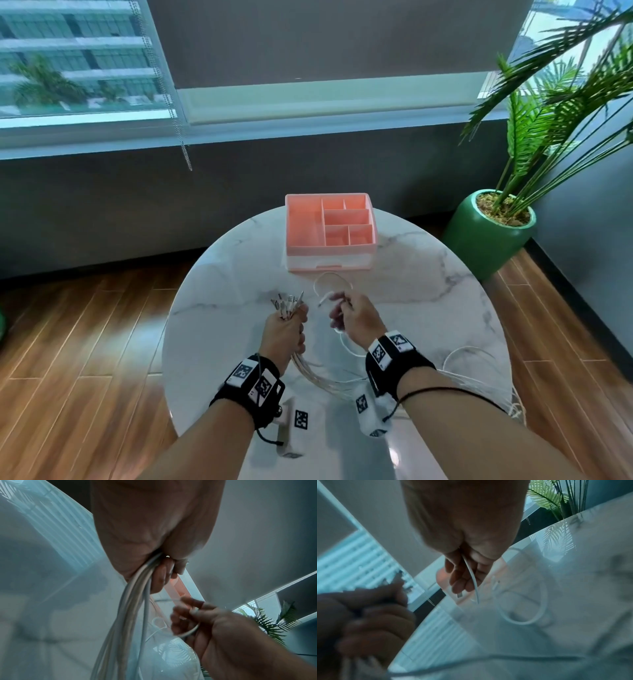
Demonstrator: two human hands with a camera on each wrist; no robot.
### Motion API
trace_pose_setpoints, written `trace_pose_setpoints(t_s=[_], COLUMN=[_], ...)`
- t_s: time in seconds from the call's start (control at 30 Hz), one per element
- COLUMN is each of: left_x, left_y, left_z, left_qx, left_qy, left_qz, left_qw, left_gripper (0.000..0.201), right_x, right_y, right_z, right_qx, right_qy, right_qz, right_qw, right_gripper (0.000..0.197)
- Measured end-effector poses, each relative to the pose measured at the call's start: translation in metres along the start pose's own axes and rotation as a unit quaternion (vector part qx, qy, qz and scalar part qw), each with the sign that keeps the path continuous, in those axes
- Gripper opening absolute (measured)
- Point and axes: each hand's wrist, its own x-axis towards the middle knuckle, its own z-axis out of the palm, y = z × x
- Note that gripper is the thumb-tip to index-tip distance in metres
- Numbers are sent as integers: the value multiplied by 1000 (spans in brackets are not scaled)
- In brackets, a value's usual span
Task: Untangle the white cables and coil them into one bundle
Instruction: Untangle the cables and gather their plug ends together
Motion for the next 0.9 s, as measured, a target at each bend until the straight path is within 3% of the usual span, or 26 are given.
trace_pose_setpoints(t_s=[0.1, 0.17, 0.33, 0.6, 0.9], left_x=[0, 2, 9, 4, 4], left_y=[7, 12, 20, 23, 28], left_z=[9, 15, 18, 19, 19], left_qx=[-32, -63, -136, -149, -117], left_qy=[-11, -12, -9, -19, 25], left_qz=[2, 5, 2, 6, 46], left_qw=[999, 998, 991, 989, 992], left_gripper=[27, 26, 24, 30, 13], right_x=[4, 4, -6, -6, -18], right_y=[-31, -43, -34, -28, -34], right_z=[2, 5, 24, 28, 20], right_qx=[112, 132, 61, 13, -90], right_qy=[24, -1, -76, -2, -80], right_qz=[-7, -20, -69, -103, -135], right_qw=[993, 991, 993, 995, 983], right_gripper=[24, 17, 12, 15, 13])
